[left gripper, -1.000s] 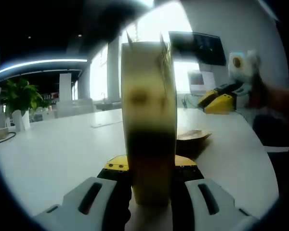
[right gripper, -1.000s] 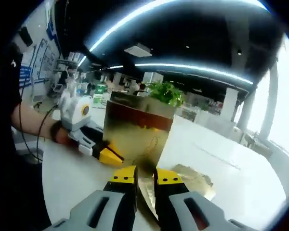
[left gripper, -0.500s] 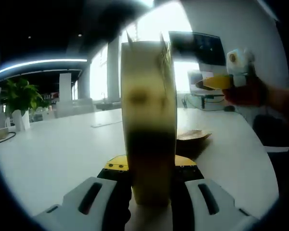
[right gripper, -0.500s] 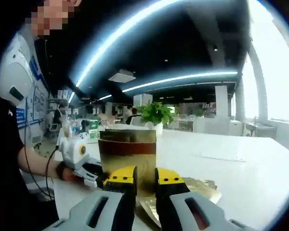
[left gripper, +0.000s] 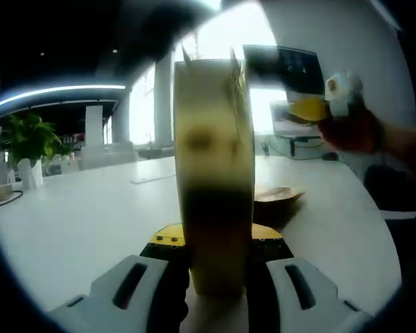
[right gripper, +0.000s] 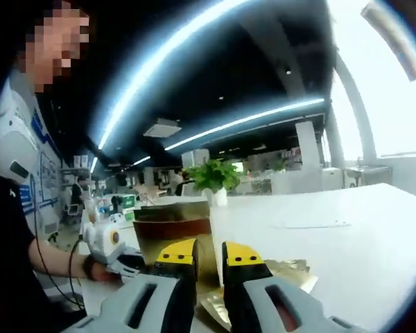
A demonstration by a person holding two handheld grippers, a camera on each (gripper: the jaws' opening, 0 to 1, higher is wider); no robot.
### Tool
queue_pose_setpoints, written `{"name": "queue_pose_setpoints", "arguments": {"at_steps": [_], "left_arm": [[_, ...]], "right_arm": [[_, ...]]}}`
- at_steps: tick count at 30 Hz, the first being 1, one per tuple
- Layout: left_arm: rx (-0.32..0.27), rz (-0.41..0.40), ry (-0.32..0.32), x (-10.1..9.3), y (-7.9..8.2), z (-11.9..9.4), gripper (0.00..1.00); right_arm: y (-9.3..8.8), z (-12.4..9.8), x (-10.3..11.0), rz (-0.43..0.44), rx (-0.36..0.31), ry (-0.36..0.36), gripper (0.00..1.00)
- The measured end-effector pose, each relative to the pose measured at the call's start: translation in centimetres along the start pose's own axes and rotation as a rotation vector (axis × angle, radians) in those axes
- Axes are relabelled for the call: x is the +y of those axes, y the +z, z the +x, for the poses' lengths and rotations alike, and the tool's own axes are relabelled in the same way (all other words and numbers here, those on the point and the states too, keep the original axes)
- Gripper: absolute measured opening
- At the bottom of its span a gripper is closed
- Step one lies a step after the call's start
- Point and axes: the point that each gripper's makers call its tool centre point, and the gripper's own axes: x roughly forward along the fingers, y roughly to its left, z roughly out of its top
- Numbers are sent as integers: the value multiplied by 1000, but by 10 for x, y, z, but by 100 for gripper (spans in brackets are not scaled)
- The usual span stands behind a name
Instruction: Extract single mask from mask box in order stack masks on table
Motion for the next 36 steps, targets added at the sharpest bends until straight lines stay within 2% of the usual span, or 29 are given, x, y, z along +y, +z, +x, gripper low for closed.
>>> {"name": "queue_pose_setpoints", "arguments": {"at_steps": [4,9,13,19,23,25,31,36], "left_arm": [[0,1,0,0,0,0,20],[0,1,0,-1,1,0,20],[-1,2,0,-1,1,0,20],[-1,3,-1,-2,1,0,20],[-1,3,0,-1,0,-1,20],[-1,3,-1,-1,0,-1,20],[-1,5,0,-1,0,0,20],[-1,6,0,-2,1,0,20]], "right_arm": [[7,0,12,-33,-19,47,10],[18,2,18,-65,-35,66,10],[26,4,22,-134,-9,112,10],[55,7,23,-199,16,177,10],[71,8,22,-199,16,211,9],[74,10,23,-218,31,230,9],[70,14,30,-384,137,292,10],[84,20,39,-440,145,323,10]]}}
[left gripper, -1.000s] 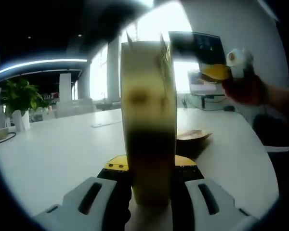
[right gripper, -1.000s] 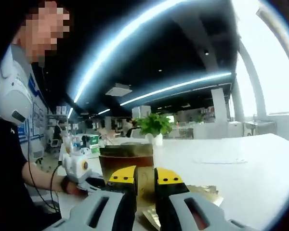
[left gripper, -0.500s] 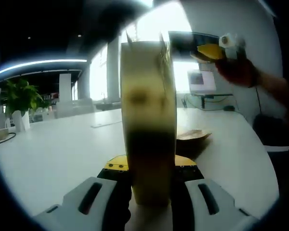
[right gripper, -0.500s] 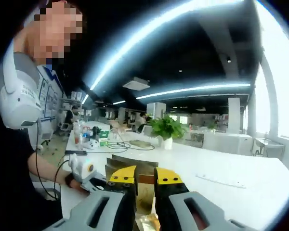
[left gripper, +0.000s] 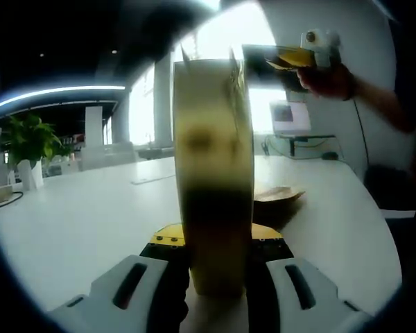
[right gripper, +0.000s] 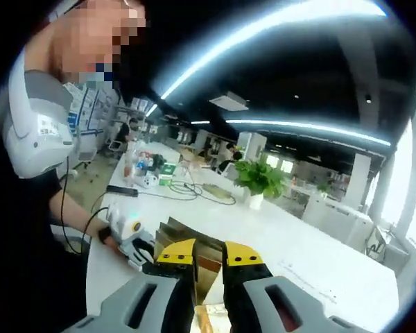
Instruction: Extract single mask from mask box in order stack masks on table
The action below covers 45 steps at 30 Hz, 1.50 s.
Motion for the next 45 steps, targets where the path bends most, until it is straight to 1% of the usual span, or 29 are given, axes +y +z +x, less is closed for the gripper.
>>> {"name": "queue_pose_setpoints", "arguments": {"at_steps": [3,4,7,10,11,14,15,18,20,24,25,28,30,37,45], "left_arm": [[0,0,0,1,-1,0,20],[0,0,-1,2,-1,0,20],[-1,-1,-3,1,-1,-1,20],[-1,-1,-3,1,-1,-1,20],[-1,-1,-3,1,-1,-1,20],[-2,-1,-3,1,-1,-1,20],[-2,-1,-3,1,-1,-1,20],[-2,0,-3,1,0,-1,20],[-2,-2,-3,0,0,-1,20],[-2,2,-1,0,0,-1,20],[-2,2,0,0,0,-1,20],[-2,2,0,0,0,-1,20],[-2,1,-1,0,0,-1,20],[-3,2,-1,1,-1,-1,20],[-5,0,-4,1,0,-1,20]], "right_arm": [[8,4,0,-46,4,20,10],[8,6,0,-78,20,33,10],[10,11,1,-136,50,51,10],[15,16,4,-161,61,79,10],[14,18,5,-196,81,98,10],[15,21,8,-257,113,130,10],[15,21,9,-290,131,152,11],[24,26,12,-339,144,186,11],[26,29,12,-382,169,218,11],[28,35,18,-436,208,272,11],[27,35,19,-476,233,300,11],[25,43,26,-513,267,359,11],[20,47,28,-563,305,391,11],[14,60,41,-625,355,458,11],[11,69,45,-679,405,523,11]]}}
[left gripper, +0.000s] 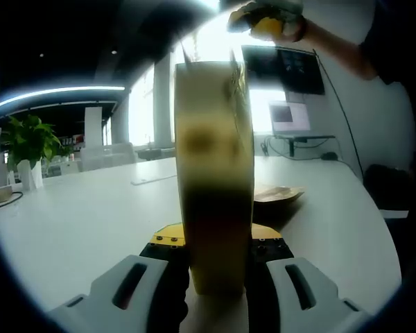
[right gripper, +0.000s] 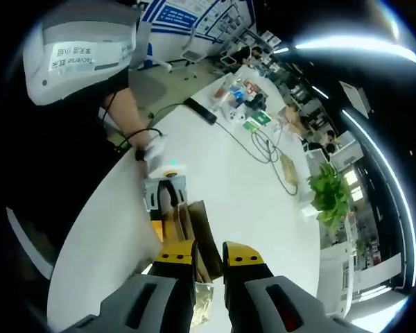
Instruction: Extract single mask from mask box in order stack masks on table
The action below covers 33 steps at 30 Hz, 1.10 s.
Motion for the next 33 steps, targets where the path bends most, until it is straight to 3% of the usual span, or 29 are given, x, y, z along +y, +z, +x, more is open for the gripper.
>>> {"name": "queue_pose_setpoints", "arguments": {"at_steps": [19,33], "left_arm": [[-1,-2,0,0,0,0,20],[-3,-3,0,0,1,-1,20]], "right_arm": [[-17,29,15,-73,106,179,10],[-24,43,23,-115,131,242,9]]}}
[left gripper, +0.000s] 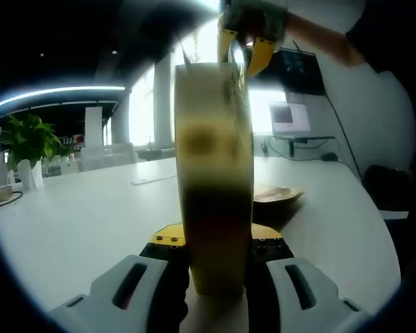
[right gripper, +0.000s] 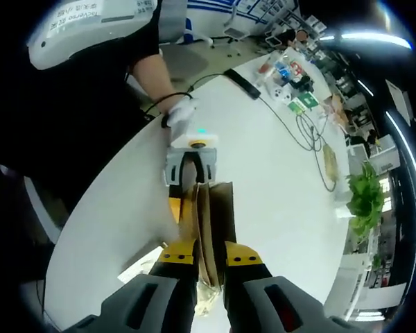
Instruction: Extract single mask from mask box in order stack masks on table
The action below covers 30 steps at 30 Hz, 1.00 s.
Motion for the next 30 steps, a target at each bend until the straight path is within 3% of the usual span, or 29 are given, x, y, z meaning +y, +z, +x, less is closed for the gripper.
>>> {"name": "queue_pose_setpoints", "arguments": {"at_steps": [30], "left_arm": [[-10,-4,-4,0,1,-1,20]], "right_arm": [[-6,12,10,-16,50,82,9]]}}
